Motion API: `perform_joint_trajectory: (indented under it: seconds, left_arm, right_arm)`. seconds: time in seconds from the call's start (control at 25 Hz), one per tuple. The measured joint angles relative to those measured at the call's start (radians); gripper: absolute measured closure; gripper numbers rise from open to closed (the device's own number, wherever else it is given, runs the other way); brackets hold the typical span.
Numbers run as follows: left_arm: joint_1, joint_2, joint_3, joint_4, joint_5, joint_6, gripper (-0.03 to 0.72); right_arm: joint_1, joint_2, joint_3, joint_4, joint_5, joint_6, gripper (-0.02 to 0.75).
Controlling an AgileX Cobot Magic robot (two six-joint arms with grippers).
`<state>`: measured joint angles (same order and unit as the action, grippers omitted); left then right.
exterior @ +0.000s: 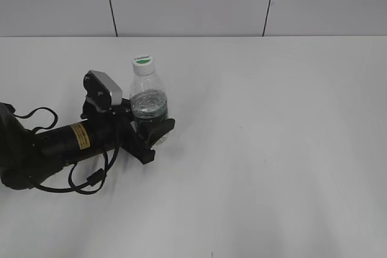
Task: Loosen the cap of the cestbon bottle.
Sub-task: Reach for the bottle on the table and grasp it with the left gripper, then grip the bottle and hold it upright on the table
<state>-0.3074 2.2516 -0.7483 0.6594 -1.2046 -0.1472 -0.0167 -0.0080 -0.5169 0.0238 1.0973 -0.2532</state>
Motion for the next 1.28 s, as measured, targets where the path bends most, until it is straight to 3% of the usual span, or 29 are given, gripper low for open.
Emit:
perform_joint_trajectory:
  seconds: [0.28, 0.52, 0.88, 1.12, 1.28]
  left_arm:
    - [0.001, -0.002, -0.001, 0.053, 0.001, 0.000, 0.276]
    - [0.001, -0.060, 0.000, 0.245, 0.031, 0.000, 0.276]
    - [0.001, -0.095, 0.000, 0.446, 0.031, -0.055, 0.276]
    - [-0.007, -0.095, 0.000, 0.463, 0.031, -0.064, 0.276]
    - [-0.042, -0.095, 0.000, 0.414, 0.031, -0.064, 0.276]
  right_arm:
    - [0.000, 0.000, 0.000, 0.000, 0.000, 0.000, 0.154]
    - [0.000, 0.000, 0.000, 0.000, 0.000, 0.000, 0.154]
    - [0.000, 0.000, 0.000, 0.000, 0.000, 0.000, 0.154]
    - [0.000, 0.000, 0.000, 0.000, 0.000, 0.000, 0.154]
    - [0.000, 0.000, 0.000, 0.000, 0.000, 0.000, 0.154]
